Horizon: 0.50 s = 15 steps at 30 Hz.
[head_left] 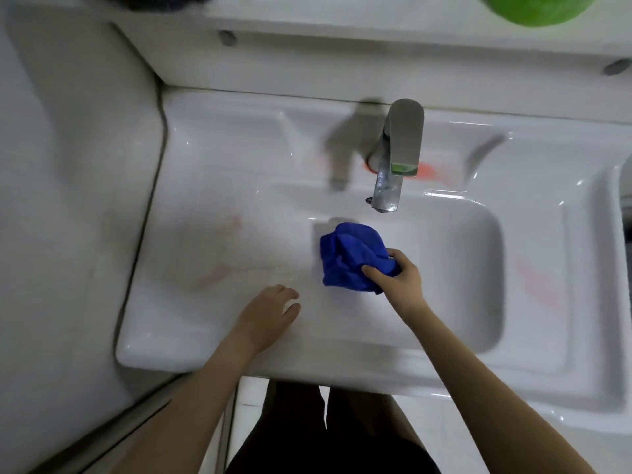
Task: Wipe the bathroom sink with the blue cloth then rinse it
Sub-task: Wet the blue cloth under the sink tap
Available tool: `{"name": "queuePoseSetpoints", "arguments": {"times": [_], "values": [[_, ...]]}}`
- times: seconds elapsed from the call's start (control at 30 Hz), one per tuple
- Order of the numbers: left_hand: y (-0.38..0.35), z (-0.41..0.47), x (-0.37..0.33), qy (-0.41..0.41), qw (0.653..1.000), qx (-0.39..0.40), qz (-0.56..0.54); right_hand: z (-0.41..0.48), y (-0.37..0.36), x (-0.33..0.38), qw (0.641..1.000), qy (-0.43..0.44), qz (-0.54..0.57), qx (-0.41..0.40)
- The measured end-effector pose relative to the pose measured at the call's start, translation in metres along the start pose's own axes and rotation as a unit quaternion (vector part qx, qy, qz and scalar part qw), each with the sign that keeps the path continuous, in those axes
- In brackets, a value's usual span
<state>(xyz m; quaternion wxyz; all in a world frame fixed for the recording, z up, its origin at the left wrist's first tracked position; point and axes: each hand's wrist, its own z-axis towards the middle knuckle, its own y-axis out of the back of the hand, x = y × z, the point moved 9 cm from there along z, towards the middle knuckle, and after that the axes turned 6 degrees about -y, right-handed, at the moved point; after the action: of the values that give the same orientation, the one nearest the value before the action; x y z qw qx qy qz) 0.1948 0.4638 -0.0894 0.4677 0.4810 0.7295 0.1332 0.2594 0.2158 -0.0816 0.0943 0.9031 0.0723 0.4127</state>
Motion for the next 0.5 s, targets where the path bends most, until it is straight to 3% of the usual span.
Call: {"name": "queuePoseSetpoints", "arguments": {"times": [0.1, 0.33, 0.5], "values": [[-0.007, -0.006, 0.012, -0.009, 1.0, -0.019, 0.019, 0.022, 0.008, -0.031, 0.992, -0.026, -0.12, -0.017], [-0.014, -0.004, 0.013, -0.071, 0.994, -0.031, 0.081, 0.032, 0.017, -0.047, 0.968, -0.02, -0.25, -0.015], [-0.004, 0.034, 0.006, -0.044, 0.999, -0.023, 0.018, 0.054, 0.023, -0.043, 0.956, -0.056, -0.289, -0.007]]}}
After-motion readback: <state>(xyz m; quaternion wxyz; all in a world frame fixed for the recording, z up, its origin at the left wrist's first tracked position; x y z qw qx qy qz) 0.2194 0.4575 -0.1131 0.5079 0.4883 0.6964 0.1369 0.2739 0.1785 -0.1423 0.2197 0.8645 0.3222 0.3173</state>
